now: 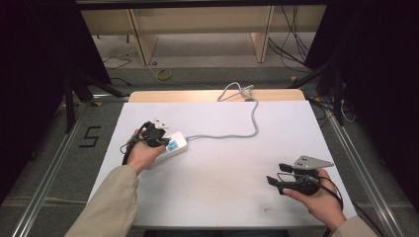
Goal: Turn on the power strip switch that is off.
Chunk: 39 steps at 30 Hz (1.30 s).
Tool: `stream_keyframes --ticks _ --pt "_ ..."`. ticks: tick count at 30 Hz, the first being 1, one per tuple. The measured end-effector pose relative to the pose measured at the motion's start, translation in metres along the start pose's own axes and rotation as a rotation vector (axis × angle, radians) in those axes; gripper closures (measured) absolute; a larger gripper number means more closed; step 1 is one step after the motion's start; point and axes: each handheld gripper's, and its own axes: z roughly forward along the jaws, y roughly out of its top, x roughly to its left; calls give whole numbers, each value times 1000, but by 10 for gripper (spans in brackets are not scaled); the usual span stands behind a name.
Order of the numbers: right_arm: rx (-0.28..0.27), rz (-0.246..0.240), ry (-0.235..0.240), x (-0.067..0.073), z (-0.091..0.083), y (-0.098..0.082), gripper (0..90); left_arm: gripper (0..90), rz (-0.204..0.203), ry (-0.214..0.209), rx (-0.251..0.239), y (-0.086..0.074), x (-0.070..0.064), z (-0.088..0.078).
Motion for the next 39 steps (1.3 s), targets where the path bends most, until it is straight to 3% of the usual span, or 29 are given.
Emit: stream_keyframes --ticks 18,27,39 --pt "1 -1 -1 0 0 0 318 898 -18 10 6 6 6 7" --pt "1 -1 -2 0 0 0 318 898 0 22 12 10 6 10" --pt "5 1 0 0 0 0 318 898 -12 34 13 12 9 16"
